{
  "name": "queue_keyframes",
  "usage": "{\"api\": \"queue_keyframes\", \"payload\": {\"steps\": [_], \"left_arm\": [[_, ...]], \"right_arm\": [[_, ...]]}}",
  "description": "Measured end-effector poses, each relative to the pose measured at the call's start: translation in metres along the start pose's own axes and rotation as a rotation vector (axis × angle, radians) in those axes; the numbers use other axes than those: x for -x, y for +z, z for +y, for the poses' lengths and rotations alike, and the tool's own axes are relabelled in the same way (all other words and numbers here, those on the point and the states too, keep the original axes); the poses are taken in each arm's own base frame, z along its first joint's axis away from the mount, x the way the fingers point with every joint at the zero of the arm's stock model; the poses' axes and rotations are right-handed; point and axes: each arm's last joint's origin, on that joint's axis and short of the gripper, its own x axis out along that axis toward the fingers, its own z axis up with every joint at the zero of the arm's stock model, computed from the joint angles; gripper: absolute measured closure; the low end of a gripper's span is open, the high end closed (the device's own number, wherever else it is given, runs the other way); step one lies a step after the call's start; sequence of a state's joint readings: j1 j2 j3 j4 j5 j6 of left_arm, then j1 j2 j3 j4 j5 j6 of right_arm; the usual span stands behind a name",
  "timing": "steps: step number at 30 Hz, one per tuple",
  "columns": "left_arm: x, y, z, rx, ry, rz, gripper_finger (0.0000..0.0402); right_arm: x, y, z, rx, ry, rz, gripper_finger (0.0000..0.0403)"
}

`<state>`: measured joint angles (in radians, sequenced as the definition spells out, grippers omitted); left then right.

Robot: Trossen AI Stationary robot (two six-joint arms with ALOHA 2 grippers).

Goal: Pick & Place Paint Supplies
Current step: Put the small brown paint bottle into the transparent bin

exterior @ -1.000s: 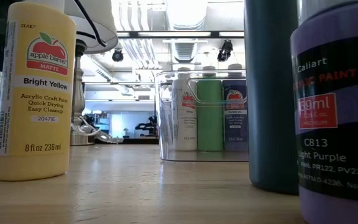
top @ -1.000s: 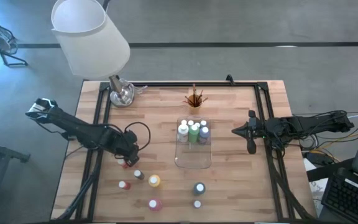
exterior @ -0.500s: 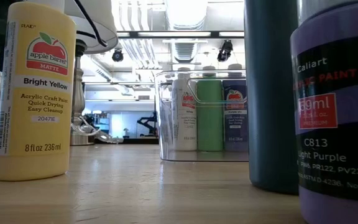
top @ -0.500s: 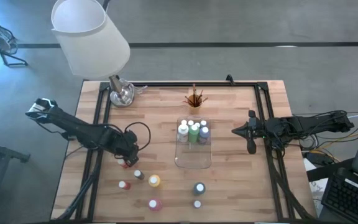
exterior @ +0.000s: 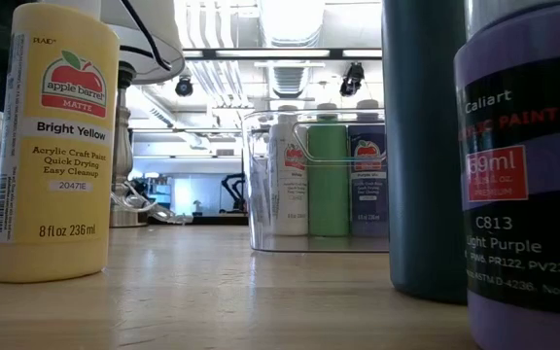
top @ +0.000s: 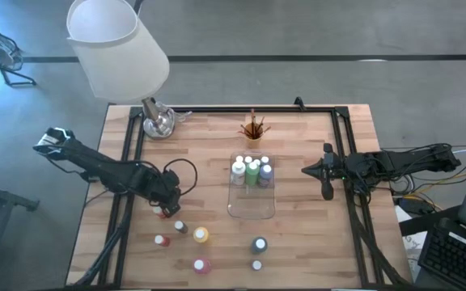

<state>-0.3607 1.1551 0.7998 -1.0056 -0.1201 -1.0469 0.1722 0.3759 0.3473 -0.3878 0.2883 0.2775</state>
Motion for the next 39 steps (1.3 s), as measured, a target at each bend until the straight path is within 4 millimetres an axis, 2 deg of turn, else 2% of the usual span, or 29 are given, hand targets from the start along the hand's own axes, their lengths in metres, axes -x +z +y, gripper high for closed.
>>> {"api": "queue_keyframes", "payload": {"steps": [8, 16, 25, 31, 35, 39], "left_arm": [[0.013, 0.006, -0.007, -0.039, -0.042, -0.036, 0.0279], [0.041, 0.022, -0.017, -0.1, -0.093, -0.145, 0.0279], [0.082, 0.048, -0.027, -0.224, -0.175, -0.34, 0.0279], [0.111, 0.068, -0.039, -0.343, -0.294, -0.546, 0.0279], [0.121, 0.081, -0.051, -0.446, -0.334, -0.634, 0.0279], [0.122, 0.098, -0.063, -0.521, -0.308, -0.645, 0.0279]], "right_arm": [[0.0, 0.0, 0.0, 0.0, 0.0, 0.0, 0.0394], [0.0, 0.0, 0.0, 0.0, 0.0, 0.0, 0.0394], [0.0, 0.0, 0.0, 0.0, 0.0, 0.0, 0.0394], [0.0, 0.0, 0.0, 0.0, 0.0, 0.0, 0.0394], [0.0, 0.0, 0.0, 0.0, 0.0, 0.0, 0.0394], [0.0, 0.0, 0.0, 0.0, 0.0, 0.0, 0.0394]]}}
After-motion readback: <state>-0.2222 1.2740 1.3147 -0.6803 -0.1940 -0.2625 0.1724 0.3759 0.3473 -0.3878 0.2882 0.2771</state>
